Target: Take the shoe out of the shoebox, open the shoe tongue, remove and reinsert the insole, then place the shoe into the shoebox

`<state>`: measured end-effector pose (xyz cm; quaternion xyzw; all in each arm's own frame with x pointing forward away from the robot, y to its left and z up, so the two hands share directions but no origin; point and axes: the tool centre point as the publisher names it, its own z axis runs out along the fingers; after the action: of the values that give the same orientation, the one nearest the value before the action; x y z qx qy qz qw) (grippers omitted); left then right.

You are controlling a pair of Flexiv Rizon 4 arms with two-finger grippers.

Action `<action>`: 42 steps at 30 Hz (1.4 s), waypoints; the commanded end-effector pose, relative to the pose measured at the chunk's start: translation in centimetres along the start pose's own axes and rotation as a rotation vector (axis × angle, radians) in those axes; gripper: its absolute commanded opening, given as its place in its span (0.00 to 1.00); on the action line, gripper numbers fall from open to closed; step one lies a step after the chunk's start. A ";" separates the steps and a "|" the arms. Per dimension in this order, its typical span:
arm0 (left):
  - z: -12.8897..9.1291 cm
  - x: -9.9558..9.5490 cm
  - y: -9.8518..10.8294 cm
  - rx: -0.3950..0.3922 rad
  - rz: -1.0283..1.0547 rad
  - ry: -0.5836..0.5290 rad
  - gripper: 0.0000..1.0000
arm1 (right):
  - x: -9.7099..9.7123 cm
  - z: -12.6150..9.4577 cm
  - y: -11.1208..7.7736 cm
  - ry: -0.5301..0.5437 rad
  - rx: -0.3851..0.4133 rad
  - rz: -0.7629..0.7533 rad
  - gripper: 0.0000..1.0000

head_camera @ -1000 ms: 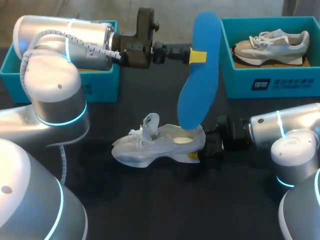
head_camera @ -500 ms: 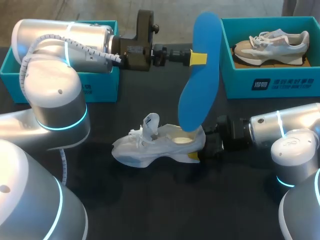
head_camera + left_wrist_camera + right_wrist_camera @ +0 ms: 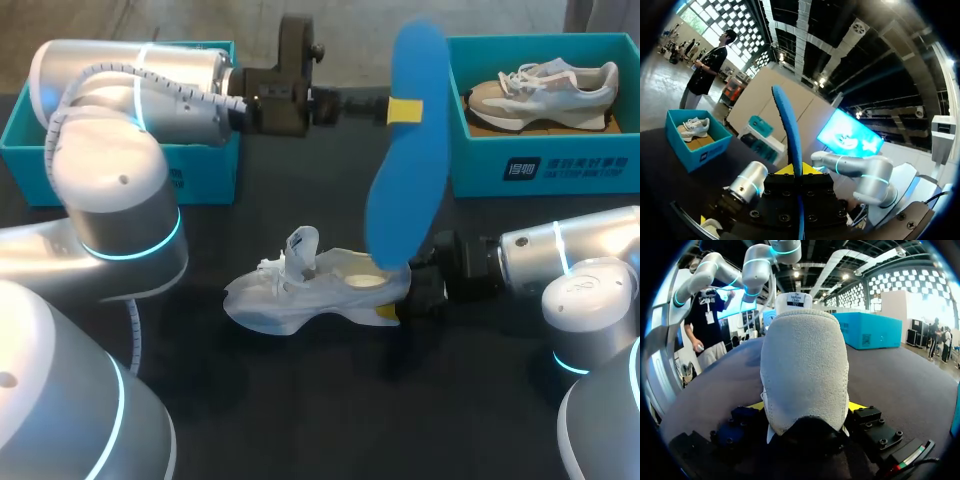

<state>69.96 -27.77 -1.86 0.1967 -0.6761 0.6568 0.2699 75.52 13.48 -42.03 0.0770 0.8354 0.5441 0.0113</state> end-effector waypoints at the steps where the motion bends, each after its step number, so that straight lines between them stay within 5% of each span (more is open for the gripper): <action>1: 0.7 2.1 -0.4 0.035 -0.027 -0.018 0.00 | -0.2 0.2 -0.1 0.000 0.005 0.001 0.00; 10: 0.2 7.3 -1.7 0.079 -0.094 0.041 0.00 | -0.2 0.2 -0.1 0.000 0.005 0.001 0.00; 18: 0.1 9.6 -1.3 0.119 -0.135 0.148 0.00 | -0.2 0.2 -0.1 0.000 0.005 0.001 0.00; 42: -3.5 11.8 1.3 0.134 -0.147 0.233 0.00 | -0.2 0.2 -0.1 0.000 0.005 0.001 0.00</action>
<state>61.19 -24.43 4.63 0.1813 -0.5801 0.6951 0.3840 75.52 13.48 -42.04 0.0770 0.8354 0.5441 0.0113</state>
